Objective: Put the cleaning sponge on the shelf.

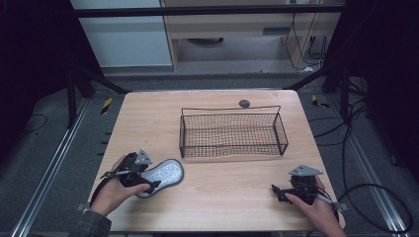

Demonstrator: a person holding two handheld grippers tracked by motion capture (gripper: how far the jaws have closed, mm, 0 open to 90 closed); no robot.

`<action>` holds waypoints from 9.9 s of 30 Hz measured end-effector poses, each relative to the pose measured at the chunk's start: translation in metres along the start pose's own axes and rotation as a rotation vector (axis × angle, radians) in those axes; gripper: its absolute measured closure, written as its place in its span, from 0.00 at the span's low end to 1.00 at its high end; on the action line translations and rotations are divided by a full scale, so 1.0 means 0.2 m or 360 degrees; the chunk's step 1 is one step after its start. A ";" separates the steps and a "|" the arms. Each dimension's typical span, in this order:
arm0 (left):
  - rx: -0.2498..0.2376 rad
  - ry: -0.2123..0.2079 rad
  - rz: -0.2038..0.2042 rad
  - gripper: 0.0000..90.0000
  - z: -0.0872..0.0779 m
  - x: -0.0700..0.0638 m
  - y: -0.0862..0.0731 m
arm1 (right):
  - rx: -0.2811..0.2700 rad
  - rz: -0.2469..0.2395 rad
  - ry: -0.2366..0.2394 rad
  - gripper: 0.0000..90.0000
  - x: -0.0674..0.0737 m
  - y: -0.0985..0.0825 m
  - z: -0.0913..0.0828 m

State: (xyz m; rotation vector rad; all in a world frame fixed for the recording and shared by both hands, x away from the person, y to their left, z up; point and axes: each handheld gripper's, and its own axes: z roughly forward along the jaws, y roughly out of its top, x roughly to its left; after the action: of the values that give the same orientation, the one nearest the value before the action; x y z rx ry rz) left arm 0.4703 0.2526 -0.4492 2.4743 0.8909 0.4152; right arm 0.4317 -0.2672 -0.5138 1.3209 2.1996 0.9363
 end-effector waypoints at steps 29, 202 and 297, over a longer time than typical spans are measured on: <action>0.0255 -0.0154 0.0052 0.00 0.24 0.02 0.06 | 0.0000 0.0001 0.0000 0.00 0.00 0.00 0.00; 0.0008 0.0080 0.0743 0.11 0.26 -0.10 1.17 | 0.0000 -0.0002 -0.0001 0.00 0.00 0.01 0.01; -0.0346 -0.0031 0.0460 0.04 0.10 -0.39 0.92 | 0.0001 -0.0001 -0.0004 0.00 0.00 0.00 0.01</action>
State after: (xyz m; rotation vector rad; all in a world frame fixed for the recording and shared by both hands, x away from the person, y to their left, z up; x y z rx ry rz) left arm 0.5164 0.0697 -0.3789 2.4024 0.4522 0.5524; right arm 0.4331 -0.2668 -0.5138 1.3212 2.1986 0.9331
